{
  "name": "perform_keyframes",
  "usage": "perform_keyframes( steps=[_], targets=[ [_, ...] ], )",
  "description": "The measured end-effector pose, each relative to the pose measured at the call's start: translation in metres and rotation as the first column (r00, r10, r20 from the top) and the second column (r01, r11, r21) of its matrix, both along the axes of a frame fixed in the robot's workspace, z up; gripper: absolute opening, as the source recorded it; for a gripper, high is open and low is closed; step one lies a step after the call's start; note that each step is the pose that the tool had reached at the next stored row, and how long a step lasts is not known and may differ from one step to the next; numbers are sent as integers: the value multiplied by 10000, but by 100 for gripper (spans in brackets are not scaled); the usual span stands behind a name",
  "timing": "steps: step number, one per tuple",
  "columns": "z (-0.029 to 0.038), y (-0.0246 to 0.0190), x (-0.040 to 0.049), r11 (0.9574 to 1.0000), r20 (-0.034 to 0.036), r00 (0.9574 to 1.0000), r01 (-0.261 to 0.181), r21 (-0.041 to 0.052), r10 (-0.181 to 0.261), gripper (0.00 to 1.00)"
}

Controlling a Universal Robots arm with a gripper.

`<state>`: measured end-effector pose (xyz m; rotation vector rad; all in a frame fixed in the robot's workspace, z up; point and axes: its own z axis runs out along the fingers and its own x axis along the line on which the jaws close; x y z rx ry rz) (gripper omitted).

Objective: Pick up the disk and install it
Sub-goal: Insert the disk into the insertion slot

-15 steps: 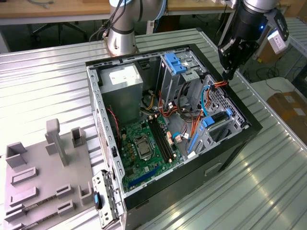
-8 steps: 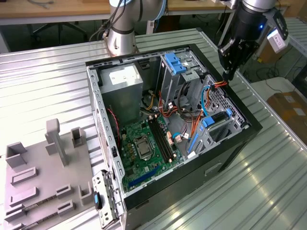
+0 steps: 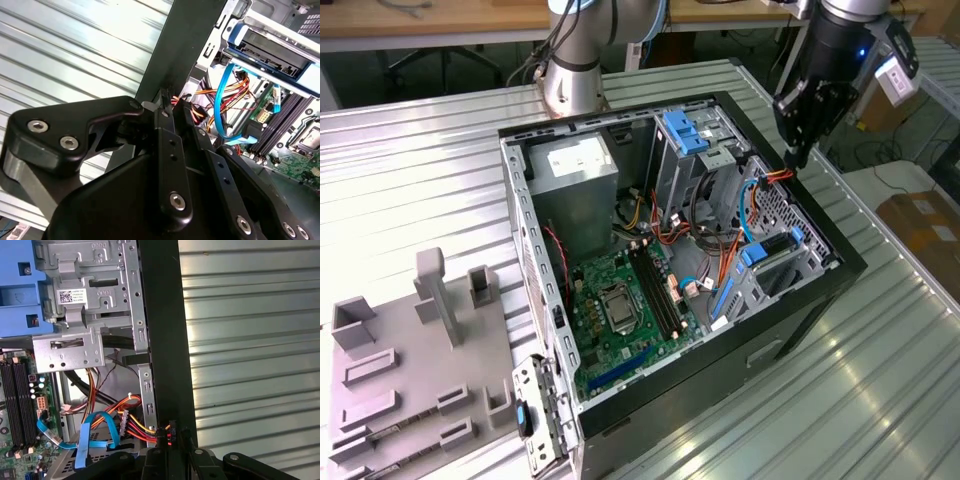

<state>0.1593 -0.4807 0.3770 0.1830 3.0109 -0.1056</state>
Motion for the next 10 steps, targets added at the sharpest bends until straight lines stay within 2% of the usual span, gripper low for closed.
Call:
perform_keyframes(
  steps=[6, 8, 10],
  targets=[
    [-20, 26, 0, 9999, 1, 9999, 135, -107, -135, 24],
    [-33, 53, 2, 9996, 2, 9997, 243, -163, -243, 24],
    [-41, 64, 4, 9994, 2, 9996, 287, -173, -287, 24]
  ],
)
